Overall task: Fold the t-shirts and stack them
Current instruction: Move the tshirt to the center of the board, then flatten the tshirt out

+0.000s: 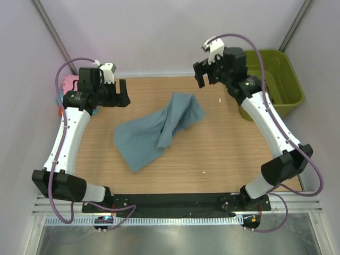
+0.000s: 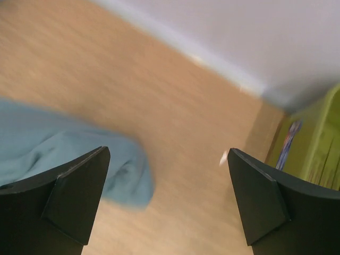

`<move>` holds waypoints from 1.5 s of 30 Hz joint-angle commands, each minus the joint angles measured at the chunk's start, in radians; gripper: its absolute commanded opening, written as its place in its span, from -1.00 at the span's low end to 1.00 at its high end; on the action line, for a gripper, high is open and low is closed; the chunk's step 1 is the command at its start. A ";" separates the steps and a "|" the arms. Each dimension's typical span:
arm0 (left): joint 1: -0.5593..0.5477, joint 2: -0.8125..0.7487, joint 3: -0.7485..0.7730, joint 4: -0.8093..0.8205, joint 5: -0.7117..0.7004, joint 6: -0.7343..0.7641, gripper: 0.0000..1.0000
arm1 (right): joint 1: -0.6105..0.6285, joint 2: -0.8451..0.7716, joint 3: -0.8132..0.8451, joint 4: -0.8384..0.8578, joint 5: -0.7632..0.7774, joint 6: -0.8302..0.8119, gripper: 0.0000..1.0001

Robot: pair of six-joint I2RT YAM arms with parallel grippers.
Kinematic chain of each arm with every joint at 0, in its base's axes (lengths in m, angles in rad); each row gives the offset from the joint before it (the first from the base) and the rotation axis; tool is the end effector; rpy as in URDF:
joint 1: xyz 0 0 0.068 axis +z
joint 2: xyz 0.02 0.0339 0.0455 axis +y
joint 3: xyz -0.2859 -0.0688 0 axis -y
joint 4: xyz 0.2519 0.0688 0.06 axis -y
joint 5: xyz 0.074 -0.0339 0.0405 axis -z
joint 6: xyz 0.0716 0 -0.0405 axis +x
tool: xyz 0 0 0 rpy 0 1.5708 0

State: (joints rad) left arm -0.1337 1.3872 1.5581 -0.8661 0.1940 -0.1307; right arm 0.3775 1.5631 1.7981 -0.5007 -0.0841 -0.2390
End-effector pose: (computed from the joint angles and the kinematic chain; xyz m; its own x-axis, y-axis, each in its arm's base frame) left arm 0.3119 -0.0559 0.4042 -0.6656 -0.0395 -0.7453 0.1924 0.9558 -0.2225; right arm 0.3594 0.1490 0.4782 -0.1324 -0.3063 -0.9427 -0.4878 0.8480 -0.2070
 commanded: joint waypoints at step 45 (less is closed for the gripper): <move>-0.050 -0.171 -0.380 -0.200 -0.039 0.362 0.50 | 0.485 -0.087 -1.069 0.553 -0.118 -0.476 0.32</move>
State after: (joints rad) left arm -0.1947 1.2625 1.1645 -1.0668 0.1425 0.2562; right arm 0.8562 1.4517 0.7288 -0.0177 -0.2047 -0.7319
